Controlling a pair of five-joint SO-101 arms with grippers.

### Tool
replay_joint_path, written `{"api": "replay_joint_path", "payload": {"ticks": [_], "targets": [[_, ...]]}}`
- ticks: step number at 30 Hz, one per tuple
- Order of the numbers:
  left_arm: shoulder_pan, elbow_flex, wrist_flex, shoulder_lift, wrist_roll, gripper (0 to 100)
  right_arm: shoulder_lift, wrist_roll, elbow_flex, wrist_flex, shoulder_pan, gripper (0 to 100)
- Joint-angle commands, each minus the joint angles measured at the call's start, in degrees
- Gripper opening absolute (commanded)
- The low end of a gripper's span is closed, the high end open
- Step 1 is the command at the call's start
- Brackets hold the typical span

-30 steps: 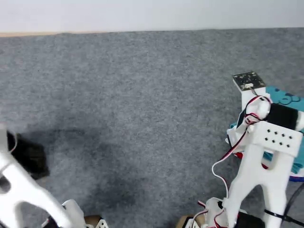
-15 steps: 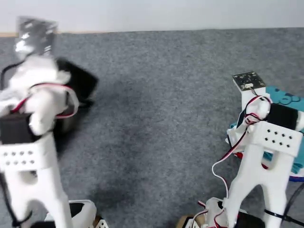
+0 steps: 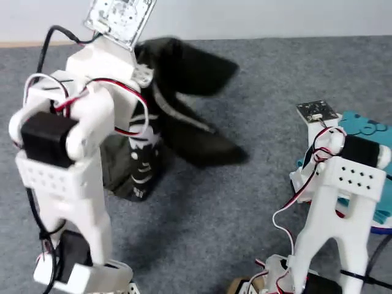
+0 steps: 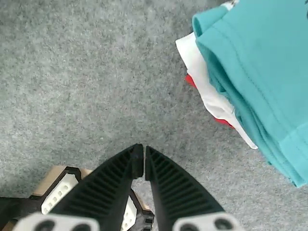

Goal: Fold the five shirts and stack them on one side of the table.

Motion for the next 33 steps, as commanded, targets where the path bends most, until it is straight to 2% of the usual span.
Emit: {"api": "replay_joint_path", "payload": {"ticks": [1, 8, 10, 14, 17, 21, 26, 29, 33], "targets": [[-10.3, 1.8, 1.7, 0.2, -1.5, 0, -1.8, 0.2, -0.2, 1.8, -2.6, 0.9], [-27.8, 18.1, -0.2, -0.2, -7.5, 0, -1.5, 0.1, -0.2, 1.7, -10.2, 0.9], [-33.5, 22.3, -3.7, -0.2, -9.1, 0, -1.3, -0.2, -0.2, 1.7, -12.2, 0.9], [-44.3, 30.3, -13.9, 0.3, -12.9, 2, -1.2, -5.5, -0.1, 0.9, -15.9, 0.9], [-48.4, 34.9, -18.2, 0.2, -16.5, 9, -1.2, -7.5, -0.1, -0.2, -18.1, 1.0], [-49.4, 35.2, -18.8, -0.3, -18.7, 20, -1.2, -8.2, -0.1, -0.8, -20.4, 1.1], [-47.9, 30.6, -17.1, -0.4, -18.6, 23, -1.1, -9.1, -0.1, -0.7, -20.7, 1.1], [-43.0, 25.4, -8.4, -0.4, -19.0, 23, -1.1, -9.1, 0.0, -0.2, -20.7, 0.9], [-33.0, 22.1, 2.0, -0.4, -19.1, 23, -1.1, -9.1, 0.0, -0.2, -20.4, 0.9]]}}
